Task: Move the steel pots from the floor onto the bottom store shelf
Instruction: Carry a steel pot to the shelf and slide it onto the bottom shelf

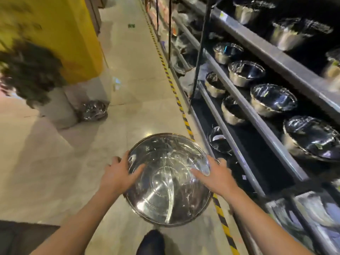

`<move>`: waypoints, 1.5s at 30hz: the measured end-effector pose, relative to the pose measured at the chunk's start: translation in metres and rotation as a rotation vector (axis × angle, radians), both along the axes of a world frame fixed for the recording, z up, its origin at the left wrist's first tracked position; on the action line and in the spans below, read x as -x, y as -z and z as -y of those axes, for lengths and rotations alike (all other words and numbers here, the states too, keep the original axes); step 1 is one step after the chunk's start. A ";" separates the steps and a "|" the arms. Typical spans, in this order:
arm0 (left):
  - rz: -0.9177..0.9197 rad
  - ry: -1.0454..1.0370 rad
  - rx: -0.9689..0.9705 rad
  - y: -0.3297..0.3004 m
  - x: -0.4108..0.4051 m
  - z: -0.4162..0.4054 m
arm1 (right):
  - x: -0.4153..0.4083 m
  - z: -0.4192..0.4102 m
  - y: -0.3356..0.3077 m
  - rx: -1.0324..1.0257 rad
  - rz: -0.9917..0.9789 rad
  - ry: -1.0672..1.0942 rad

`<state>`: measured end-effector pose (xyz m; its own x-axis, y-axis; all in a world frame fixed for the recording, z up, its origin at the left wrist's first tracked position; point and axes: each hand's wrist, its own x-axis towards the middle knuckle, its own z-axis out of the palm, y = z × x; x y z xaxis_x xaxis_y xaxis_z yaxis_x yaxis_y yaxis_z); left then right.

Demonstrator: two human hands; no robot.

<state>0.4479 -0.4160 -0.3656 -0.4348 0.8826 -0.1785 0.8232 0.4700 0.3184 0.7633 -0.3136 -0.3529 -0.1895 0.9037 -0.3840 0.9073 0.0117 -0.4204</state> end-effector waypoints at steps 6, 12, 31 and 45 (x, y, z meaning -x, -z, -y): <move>0.000 0.019 0.012 -0.005 0.064 -0.100 | 0.063 -0.092 -0.001 0.008 -0.040 0.035; -0.038 0.202 0.030 -0.018 0.073 -0.219 | 0.059 -0.158 0.002 -0.001 -0.065 0.200; -0.058 0.902 0.180 0.001 -0.103 -0.509 | -0.057 -0.216 0.058 0.054 -0.102 0.954; -0.082 1.274 0.421 0.115 -0.232 -0.554 | -0.082 -0.154 0.121 0.091 -0.086 1.344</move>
